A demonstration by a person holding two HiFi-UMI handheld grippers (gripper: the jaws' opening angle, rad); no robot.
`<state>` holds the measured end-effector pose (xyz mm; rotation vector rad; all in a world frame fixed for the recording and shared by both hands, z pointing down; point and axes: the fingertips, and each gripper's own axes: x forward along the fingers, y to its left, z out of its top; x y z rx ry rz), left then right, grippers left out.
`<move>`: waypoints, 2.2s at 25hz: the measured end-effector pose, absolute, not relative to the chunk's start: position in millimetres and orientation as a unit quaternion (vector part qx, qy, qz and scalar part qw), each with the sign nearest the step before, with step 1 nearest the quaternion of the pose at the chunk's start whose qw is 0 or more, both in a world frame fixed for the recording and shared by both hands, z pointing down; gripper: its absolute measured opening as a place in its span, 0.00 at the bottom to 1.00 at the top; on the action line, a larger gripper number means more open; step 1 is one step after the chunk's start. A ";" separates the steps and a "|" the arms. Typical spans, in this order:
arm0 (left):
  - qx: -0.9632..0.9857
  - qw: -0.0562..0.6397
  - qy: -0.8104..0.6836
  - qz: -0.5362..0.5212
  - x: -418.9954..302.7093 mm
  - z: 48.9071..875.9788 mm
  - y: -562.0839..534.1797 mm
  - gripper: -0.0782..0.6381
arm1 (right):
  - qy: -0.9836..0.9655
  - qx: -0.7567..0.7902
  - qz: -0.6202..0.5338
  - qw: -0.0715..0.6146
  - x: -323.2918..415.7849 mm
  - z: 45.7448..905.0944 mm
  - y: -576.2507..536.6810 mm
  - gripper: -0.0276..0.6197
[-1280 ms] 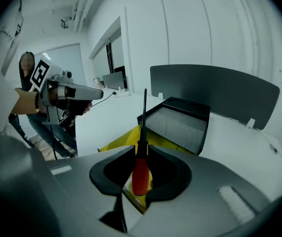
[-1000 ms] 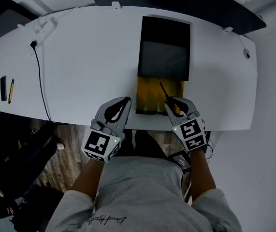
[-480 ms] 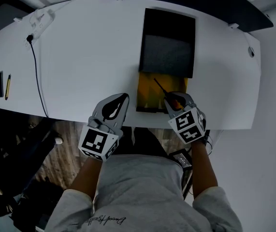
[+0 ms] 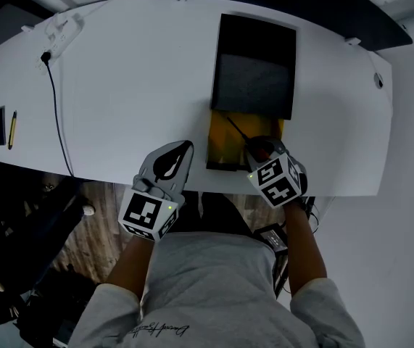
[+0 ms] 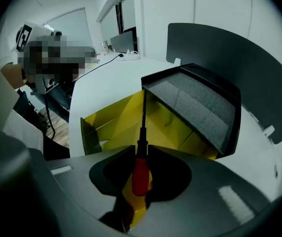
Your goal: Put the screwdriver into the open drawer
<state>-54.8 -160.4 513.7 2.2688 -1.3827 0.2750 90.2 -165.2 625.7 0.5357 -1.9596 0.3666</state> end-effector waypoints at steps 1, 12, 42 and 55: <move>0.826 0.233 -0.504 0.100 -55.3 514.0 -160.6 0.11 | -0.813 0.220 0.153 0.516 89.6 626.7 -165.3 0.19; 0.826 0.231 -0.505 0.098 -61.0 513.5 -164.5 0.11 | -0.792 0.206 0.163 0.551 86.4 640.5 -169.2 0.19; 0.824 0.239 -0.504 0.099 -67.1 518.4 -165.0 0.11 | -0.771 0.186 0.174 0.583 81.7 652.3 -167.3 0.20; 0.825 0.238 -0.502 0.099 -67.7 514.0 -166.5 0.11 | -0.775 0.180 0.172 0.580 79.0 650.0 -167.8 0.25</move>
